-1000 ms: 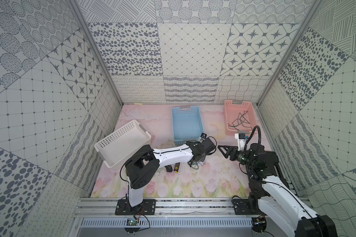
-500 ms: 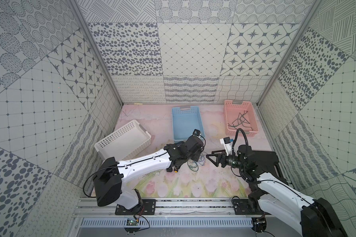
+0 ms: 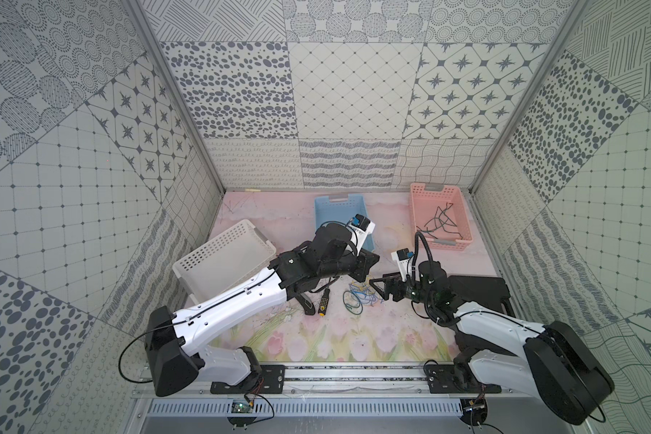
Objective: Untangle and sort cables by color
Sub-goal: Untie the cable.
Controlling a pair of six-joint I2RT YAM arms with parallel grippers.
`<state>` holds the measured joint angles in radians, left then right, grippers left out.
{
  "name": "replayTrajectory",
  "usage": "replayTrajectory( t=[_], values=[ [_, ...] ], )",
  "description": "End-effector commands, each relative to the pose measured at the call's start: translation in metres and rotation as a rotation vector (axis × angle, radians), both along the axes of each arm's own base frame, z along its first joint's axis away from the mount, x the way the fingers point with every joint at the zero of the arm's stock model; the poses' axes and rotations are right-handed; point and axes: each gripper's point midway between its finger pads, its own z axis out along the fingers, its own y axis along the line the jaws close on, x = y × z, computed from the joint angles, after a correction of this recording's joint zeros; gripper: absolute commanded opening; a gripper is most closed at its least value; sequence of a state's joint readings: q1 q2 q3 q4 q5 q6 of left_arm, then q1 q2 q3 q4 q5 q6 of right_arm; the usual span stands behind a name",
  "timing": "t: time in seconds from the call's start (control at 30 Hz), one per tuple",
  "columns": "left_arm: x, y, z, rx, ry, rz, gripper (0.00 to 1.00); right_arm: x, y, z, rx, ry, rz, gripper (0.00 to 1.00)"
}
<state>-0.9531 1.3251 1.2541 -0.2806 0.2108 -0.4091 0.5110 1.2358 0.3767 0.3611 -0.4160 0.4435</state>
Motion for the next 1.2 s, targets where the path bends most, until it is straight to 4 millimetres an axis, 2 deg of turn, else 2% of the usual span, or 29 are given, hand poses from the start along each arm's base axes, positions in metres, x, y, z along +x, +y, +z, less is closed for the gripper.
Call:
replayTrajectory(
  t=[0.0,0.07,0.27,0.4,0.57,0.73,0.8,0.9,0.97,1.03,1.17],
  values=[
    [-0.032,-0.017,0.064,-0.152,0.004,-0.271,0.0,0.024,0.002,-0.001,-0.019,0.011,-0.07,0.8],
    [-0.027,-0.017,0.077,-0.161,-0.003,-0.274,0.0,0.027,-0.002,-0.015,-0.054,0.053,-0.103,0.74],
    [-0.001,-0.01,0.114,-0.243,0.028,-0.267,0.0,0.026,-0.004,-0.028,-0.078,0.103,-0.112,0.63],
    [0.01,-0.006,0.149,-0.338,0.057,-0.295,0.0,0.027,-0.006,-0.038,-0.101,0.137,-0.129,0.57],
    [0.013,0.005,0.2,-0.458,0.051,-0.341,0.0,0.028,-0.016,-0.041,-0.132,0.138,-0.177,0.47],
    [0.017,0.011,0.238,-0.573,0.1,-0.409,0.0,0.029,-0.021,-0.038,-0.138,0.132,-0.202,0.44],
    [0.018,0.011,0.244,-0.593,0.125,-0.432,0.0,0.028,-0.019,-0.029,-0.117,0.113,-0.187,0.45],
    [0.024,0.011,0.235,-0.567,0.144,-0.411,0.0,0.023,-0.023,0.005,-0.082,0.0,-0.154,0.51],
    [0.031,0.011,0.222,-0.535,0.149,-0.378,0.0,0.017,-0.033,0.034,-0.055,-0.112,-0.161,0.66],
    [0.036,0.011,0.213,-0.522,0.157,-0.357,0.0,0.009,-0.044,0.052,-0.028,-0.193,-0.166,0.78],
    [0.042,0.006,0.198,-0.512,0.207,-0.359,0.0,-0.001,-0.055,0.071,0.024,-0.253,-0.159,0.86]
  ],
)
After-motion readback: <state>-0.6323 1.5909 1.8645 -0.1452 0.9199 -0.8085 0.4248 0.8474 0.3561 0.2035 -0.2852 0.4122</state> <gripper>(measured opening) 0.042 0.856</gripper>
